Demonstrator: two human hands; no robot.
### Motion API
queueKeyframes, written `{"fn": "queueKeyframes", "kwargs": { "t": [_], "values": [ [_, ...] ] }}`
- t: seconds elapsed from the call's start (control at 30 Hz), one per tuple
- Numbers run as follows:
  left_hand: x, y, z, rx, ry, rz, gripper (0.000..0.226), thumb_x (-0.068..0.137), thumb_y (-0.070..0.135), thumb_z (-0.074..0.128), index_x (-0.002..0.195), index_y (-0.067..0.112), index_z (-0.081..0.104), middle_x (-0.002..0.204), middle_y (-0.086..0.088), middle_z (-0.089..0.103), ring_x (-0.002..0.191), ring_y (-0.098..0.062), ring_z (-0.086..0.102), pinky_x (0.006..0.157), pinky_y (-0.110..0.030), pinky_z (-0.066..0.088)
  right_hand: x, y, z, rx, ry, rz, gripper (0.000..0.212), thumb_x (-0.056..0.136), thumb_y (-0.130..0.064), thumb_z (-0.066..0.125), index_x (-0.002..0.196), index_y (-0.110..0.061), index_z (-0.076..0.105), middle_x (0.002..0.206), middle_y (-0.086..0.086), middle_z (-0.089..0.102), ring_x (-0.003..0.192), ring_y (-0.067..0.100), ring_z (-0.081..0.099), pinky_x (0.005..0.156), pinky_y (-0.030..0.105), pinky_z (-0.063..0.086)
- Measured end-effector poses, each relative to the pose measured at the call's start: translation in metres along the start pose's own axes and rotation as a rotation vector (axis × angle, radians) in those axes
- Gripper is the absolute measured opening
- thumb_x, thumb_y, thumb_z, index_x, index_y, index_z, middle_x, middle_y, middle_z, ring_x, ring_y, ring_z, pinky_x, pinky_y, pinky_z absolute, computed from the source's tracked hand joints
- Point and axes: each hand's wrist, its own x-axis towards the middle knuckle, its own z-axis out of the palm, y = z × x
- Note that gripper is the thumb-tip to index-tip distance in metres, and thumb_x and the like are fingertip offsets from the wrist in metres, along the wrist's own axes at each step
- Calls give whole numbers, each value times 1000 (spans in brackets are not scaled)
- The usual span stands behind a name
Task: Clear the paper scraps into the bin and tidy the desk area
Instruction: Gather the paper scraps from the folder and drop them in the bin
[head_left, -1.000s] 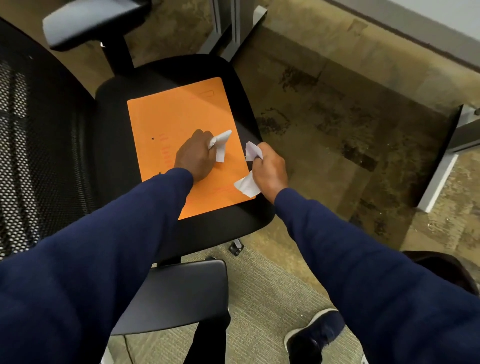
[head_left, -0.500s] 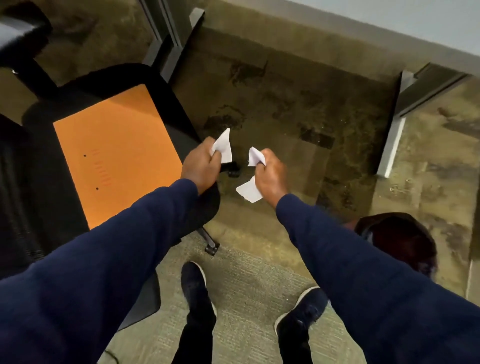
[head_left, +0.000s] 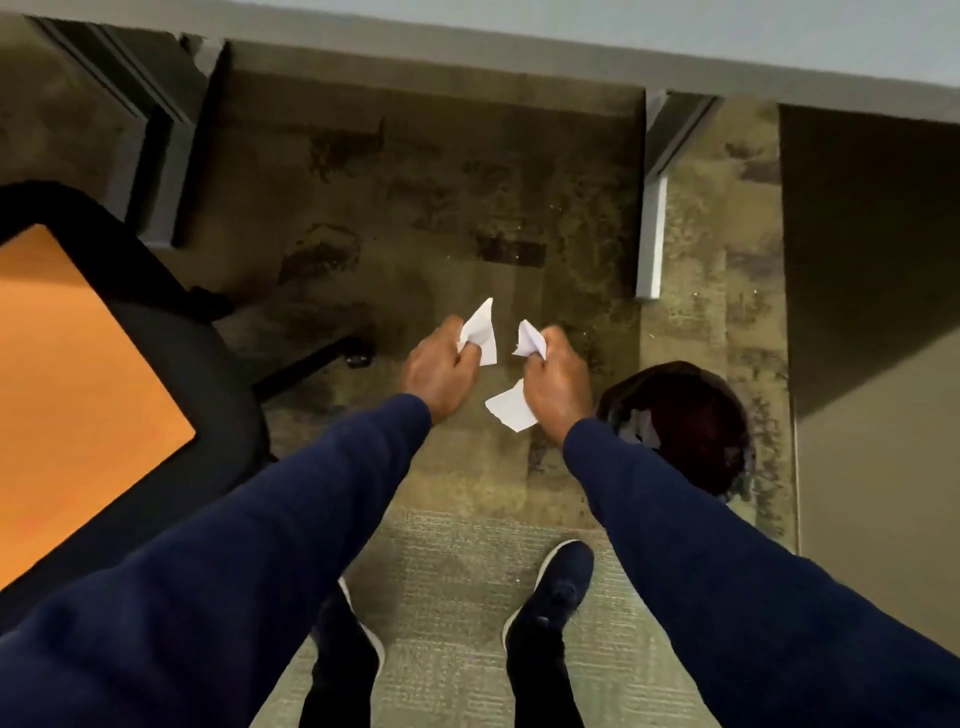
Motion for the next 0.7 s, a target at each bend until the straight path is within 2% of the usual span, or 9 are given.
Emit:
{"fn": "queueKeyframes", "kwargs": {
  "t": [0.13, 0.27, 0.37, 0.43, 0.5, 0.53, 0.6, 0.67, 0.7],
  "values": [
    [3, 35, 50, -72, -65, -3, 17, 98, 20, 44, 98, 5, 50, 93, -12, 61, 83, -29, 55, 66, -34, 38, 9, 44, -42, 3, 47, 38, 9, 99, -5, 41, 98, -12, 48, 81, 2, 54, 63, 15, 49, 47, 26, 35],
    [6, 72, 105, -131, -124, -32, 19, 98, 25, 43, 100, 8, 51, 96, -9, 62, 86, -29, 57, 72, -39, 46, 17, 92, -83, 0, 98, 144, 8, 101, -10, 43, 105, -10, 50, 83, 2, 56, 68, 19, 55, 46, 23, 38],
    [5, 94, 140, -206, -182, -95, 23, 99, 29, 41, 106, 9, 51, 102, -7, 61, 89, -27, 57, 73, -37, 45, 20, 122, -99, 37, 150, 238, 16, 98, -17, 42, 108, -11, 53, 97, 10, 65, 86, 31, 64, 71, 42, 55],
    [3, 111, 168, -247, -236, -128, 30, 100, 31, 39, 116, 9, 51, 111, -3, 59, 96, -25, 55, 79, -35, 43, 24, 144, -111, 75, 200, 353, 21, 96, -19, 41, 111, -12, 54, 108, 13, 66, 96, 36, 63, 85, 49, 54],
    [1, 128, 194, -295, -283, -176, 33, 100, 31, 38, 124, 11, 47, 113, 2, 54, 97, -20, 51, 85, -33, 38, 29, 166, -123, 167, 245, 469, 27, 98, -14, 40, 121, -10, 54, 120, 15, 64, 104, 36, 62, 91, 46, 52],
    [0, 133, 207, -327, -300, -209, 30, 100, 31, 38, 122, 13, 47, 109, 3, 54, 92, -18, 52, 85, -32, 37, 30, 176, -129, 202, 267, 507, 30, 99, -13, 40, 124, -9, 54, 124, 16, 63, 105, 34, 61, 93, 44, 52],
    [1, 141, 229, -382, -311, -260, 25, 99, 32, 39, 114, 13, 47, 103, 0, 58, 92, -22, 56, 83, -34, 42, 32, 193, -137, 255, 301, 568, 33, 100, -14, 39, 130, -9, 52, 128, 15, 62, 103, 31, 59, 90, 39, 50],
    [0, 147, 251, -381, -330, -294, 32, 99, 32, 39, 118, 10, 51, 109, -3, 58, 99, -26, 55, 82, -35, 41, 34, 211, -143, 284, 320, 609, 36, 102, -14, 38, 136, -8, 49, 132, 16, 60, 108, 33, 59, 86, 36, 45],
    [-1, 149, 261, -381, -338, -306, 32, 99, 31, 39, 119, 9, 51, 104, -3, 58, 97, -25, 55, 81, -33, 39, 35, 219, -145, 293, 326, 623, 37, 102, -15, 37, 138, -8, 48, 134, 16, 59, 114, 35, 59, 87, 36, 45]
  ]
}}
